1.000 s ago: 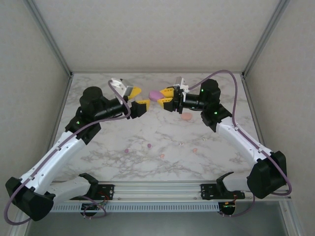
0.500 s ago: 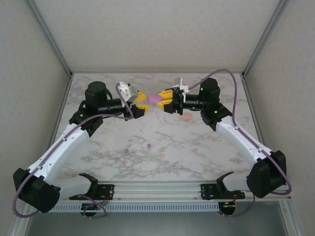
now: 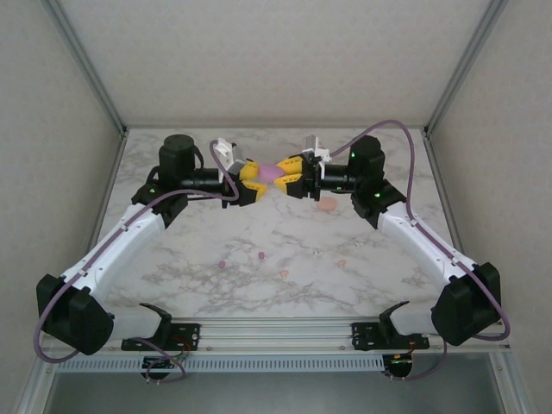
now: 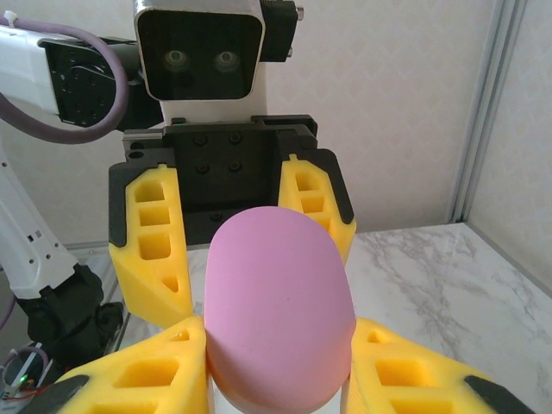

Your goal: Insert wireless bluetooth earbuds into charging case

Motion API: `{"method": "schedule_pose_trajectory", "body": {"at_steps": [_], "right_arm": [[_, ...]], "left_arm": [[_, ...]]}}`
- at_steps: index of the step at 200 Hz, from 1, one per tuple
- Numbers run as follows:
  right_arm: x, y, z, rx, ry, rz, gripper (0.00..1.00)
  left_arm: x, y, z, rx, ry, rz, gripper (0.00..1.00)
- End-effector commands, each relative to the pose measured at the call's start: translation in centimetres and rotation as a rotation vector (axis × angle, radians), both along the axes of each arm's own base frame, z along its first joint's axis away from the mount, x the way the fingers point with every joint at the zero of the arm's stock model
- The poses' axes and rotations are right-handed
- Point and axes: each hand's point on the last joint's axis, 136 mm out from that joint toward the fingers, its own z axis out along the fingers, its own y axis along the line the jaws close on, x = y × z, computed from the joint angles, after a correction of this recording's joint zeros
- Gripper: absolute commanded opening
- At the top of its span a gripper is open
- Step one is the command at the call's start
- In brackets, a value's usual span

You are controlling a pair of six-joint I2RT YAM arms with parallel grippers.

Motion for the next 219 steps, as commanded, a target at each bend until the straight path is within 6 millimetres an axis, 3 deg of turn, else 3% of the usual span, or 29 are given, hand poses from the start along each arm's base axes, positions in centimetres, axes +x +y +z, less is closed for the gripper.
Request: {"method": "schedule_pose_trajectory", "body": {"at_steps": [1,93,219], "right_arm": [[-0.1,0.1,0.9,0.014,-0.042,0.023,0.31],[-0.6,0.4,1.2,0.02,-0.068,0.046,0.31],[-0.8,0.9,2.0,0.04,-0.063,0.059,0.31]], "left_arm": [[-0.5,0.1,2.6,-0.052,-0.037,-0.026,0.49],[0.6,-0.1,2.5,-0.056,0.014,0.02,0.56],[-0.6,-0.8,2.0,-0.014,-0.008,-0.037,0.58]]}}
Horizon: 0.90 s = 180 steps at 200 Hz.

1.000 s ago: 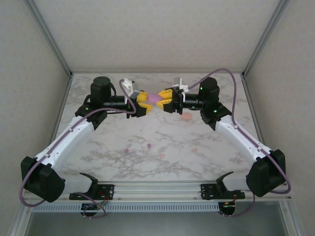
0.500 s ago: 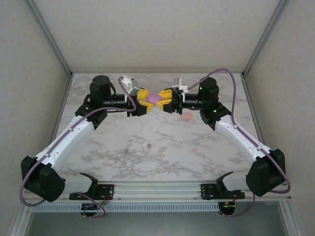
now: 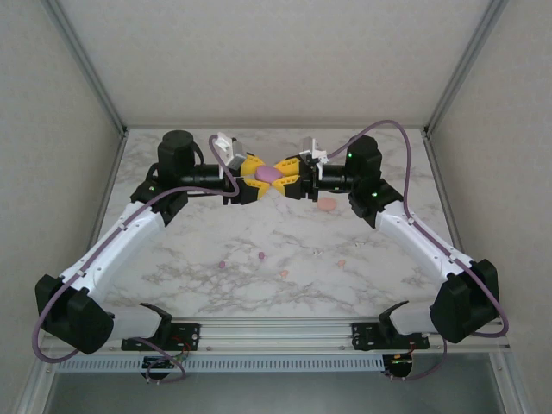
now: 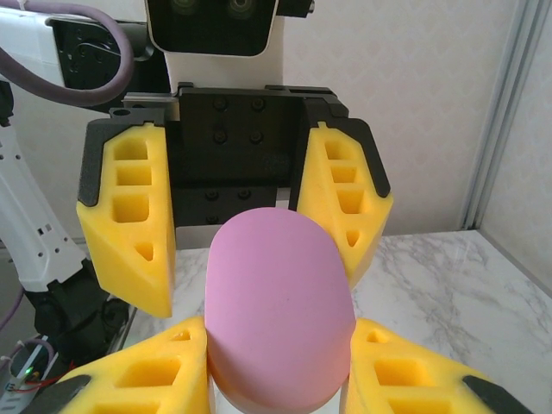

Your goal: Insert wireless bluetooth earbuds into charging case

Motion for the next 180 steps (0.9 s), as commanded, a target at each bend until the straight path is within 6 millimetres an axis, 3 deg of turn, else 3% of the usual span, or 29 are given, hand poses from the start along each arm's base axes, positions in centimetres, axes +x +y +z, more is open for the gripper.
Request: {"method": "schedule_pose_trajectory", "body": {"at_steps": [1,180], "right_arm": [[-0.3,0.3,2.1,0.038,-0.046,0.022,0.31],[0.0,0.6,1.5,0.031,-0.038,0.002,0.3]], "left_arm": [[-0.3,-0.3,0.5,0.004,-0.017,-0.025,0.58],[-0.3,-0.4,0.9,-0.012,-0.018,-0.022,0.54]]}}
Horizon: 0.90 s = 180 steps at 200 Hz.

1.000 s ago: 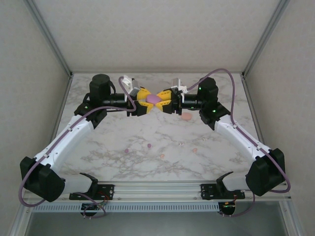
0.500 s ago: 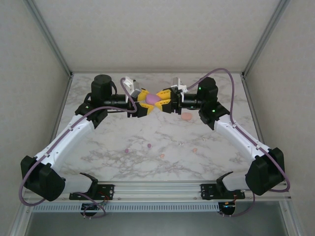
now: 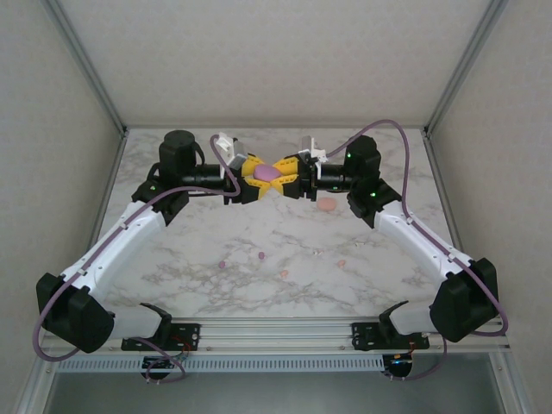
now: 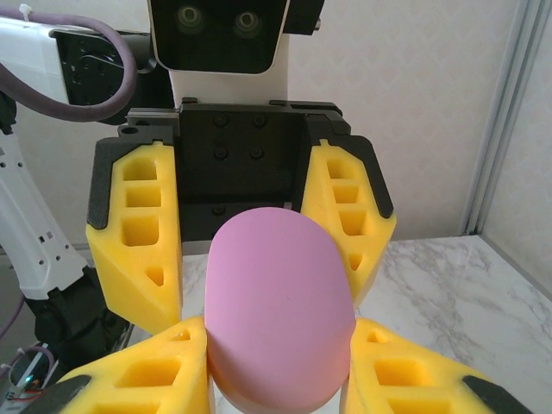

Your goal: Insert wireless bluetooth earbuds into charging case

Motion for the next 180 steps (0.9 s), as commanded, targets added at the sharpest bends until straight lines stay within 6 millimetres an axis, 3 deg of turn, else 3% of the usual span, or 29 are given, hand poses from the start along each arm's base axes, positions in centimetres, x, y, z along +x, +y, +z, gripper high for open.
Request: {"method": "schedule_pose_trajectory", "body": {"at_steps": [1,89,180], "right_arm": [[0.0,0.2,1.3,0.021,-0.043,0.001,0.3],[-0.5,-0.3,1.4,0.017,-0.061,-0.02,0.3],[-0.2,0.0,1.5,0.028,-0.048,-0.013,0.3]], "left_arm": [[-0.4,-0.2,1.0,-0.012,-0.024,-0.021,0.54],[0.3,0.7,1.0,0.005,-0.046,0.022,0.56],[-0.1,0.3,1.5,-0.024,-0.026,-0.017,0.53]]}}
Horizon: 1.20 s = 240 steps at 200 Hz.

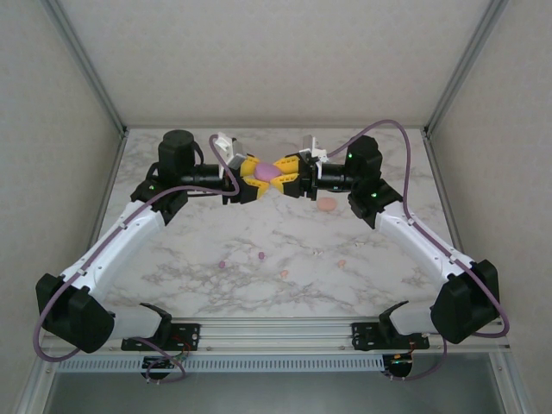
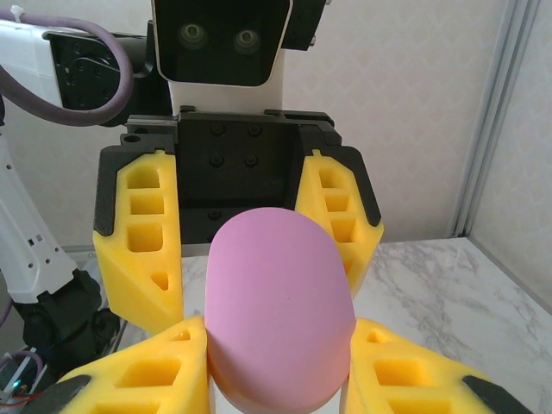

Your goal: Insert wireless bluetooth earbuds into charging case

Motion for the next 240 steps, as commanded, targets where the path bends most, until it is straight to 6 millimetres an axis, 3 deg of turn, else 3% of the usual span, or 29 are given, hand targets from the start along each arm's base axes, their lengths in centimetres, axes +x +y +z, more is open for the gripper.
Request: {"method": "schedule_pose_trajectory", "body": {"at_steps": [1,90,121,192,210,240], "right_arm": [[-0.4,0.1,1.2,0.023,-0.034,0.009,0.3],[-0.3,0.1,1.4,0.03,-0.038,0.005,0.3],[-0.3,0.1,1.5,0.034,-0.038,0.002,0.3],[-0.5,0.1,0.8,0.011,-0.037,0.008,0.3],[-0.4,0.0,0.8,0.011,-0.039,0.004,0.3],[-0.3,0.0,1.4,0.031,-0.044,-0.011,0.3]], "left_arm": [[-0.3,0.0,1.7,-0.034,-0.04,-0.026,0.53],[-0.1,-0.2,1.4,-0.028,-0.023,-0.03,0.48],[-0.3,-0.1,0.9,-0.01,-0.03,-0.029,0.51],[0.0,-0.3,2.3,-0.059,-0.03,-0.027,0.49],[0.0,-0.4,2.2,-0.053,-0.029,-0.029,0.44],[-0.1,-0.3,1.2,-0.016,-0.022,-0.035,0.46]]}}
